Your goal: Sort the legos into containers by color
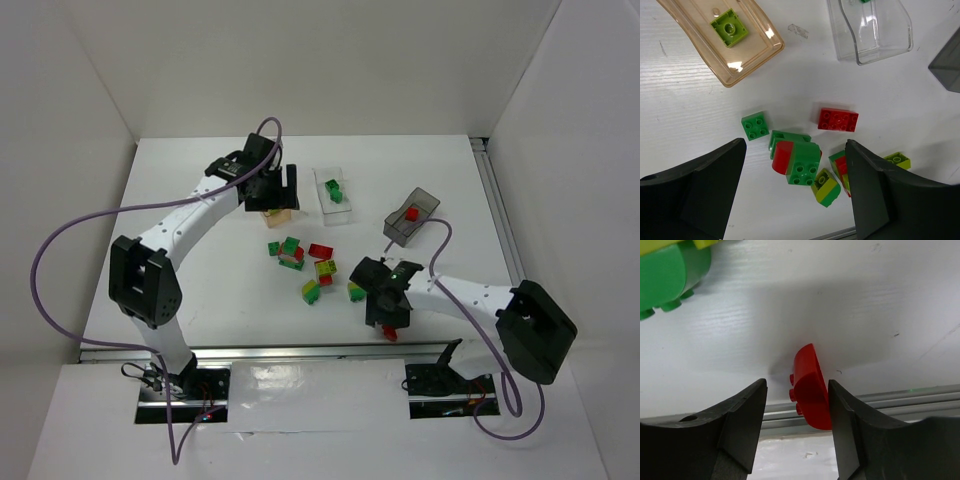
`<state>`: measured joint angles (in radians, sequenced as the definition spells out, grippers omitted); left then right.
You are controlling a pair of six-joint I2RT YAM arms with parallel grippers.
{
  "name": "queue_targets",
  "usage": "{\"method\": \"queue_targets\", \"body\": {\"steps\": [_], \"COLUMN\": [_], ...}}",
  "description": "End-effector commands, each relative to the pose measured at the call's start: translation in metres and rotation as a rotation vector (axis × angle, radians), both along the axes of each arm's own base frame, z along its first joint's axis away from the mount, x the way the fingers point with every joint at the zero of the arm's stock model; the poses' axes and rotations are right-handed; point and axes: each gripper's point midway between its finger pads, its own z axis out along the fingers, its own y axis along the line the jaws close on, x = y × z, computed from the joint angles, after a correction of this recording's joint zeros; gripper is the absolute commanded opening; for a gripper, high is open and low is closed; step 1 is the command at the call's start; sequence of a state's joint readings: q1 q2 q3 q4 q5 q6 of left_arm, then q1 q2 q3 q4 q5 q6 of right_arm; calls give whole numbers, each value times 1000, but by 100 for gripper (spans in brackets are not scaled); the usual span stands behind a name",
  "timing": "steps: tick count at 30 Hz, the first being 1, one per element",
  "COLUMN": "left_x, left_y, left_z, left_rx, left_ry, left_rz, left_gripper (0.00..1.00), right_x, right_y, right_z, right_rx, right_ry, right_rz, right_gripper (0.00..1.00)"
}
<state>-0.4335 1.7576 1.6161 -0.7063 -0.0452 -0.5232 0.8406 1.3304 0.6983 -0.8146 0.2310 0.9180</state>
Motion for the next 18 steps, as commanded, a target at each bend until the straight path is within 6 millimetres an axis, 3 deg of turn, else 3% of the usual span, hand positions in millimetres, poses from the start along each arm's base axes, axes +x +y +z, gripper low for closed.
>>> {"method": "queue_targets", "body": {"steps": [1,3,5,8,9,13,14,15,16,18], "left_x": [2,2,2,2,2,3,4,4,5,3], "left_y": [-3,-3,-3,-3,-3,-1,1,1,4,5], "left_z": [2,2,2,2,2,2,2,2,6,3], "left_rx": [-5,-5,-5,-5,-5,8,17,17,24,28], "left_ry": [-7,-7,-7,-7,-7,-13,-17,-17,-32,-24], "left_rz": [-25,-25,-25,-25,-25,-14,-6,-6,3,3], "left_gripper": [89,89,89,89,89,89,89,89,91,91], "right_x": [-5,-7,-5,5,15,60,74,92,107,142], "right_y": [7,3,2,0,7,14,5,9,-3,-6], "right_z": [2,1,1,5,17,64,76,94,101,117], "right_rx": [31,9,2,-22,-16,-83,-136,-127,-157,-128], "right_ry": [-6,1,-10,-49,-80,-239,-298,-354,-371,-457], "right_rz": [33,32,22,5,2,-10,-37,-55,-70,-112], "right_gripper": [59,50,33,21,16,16,16,16,16,16]}}
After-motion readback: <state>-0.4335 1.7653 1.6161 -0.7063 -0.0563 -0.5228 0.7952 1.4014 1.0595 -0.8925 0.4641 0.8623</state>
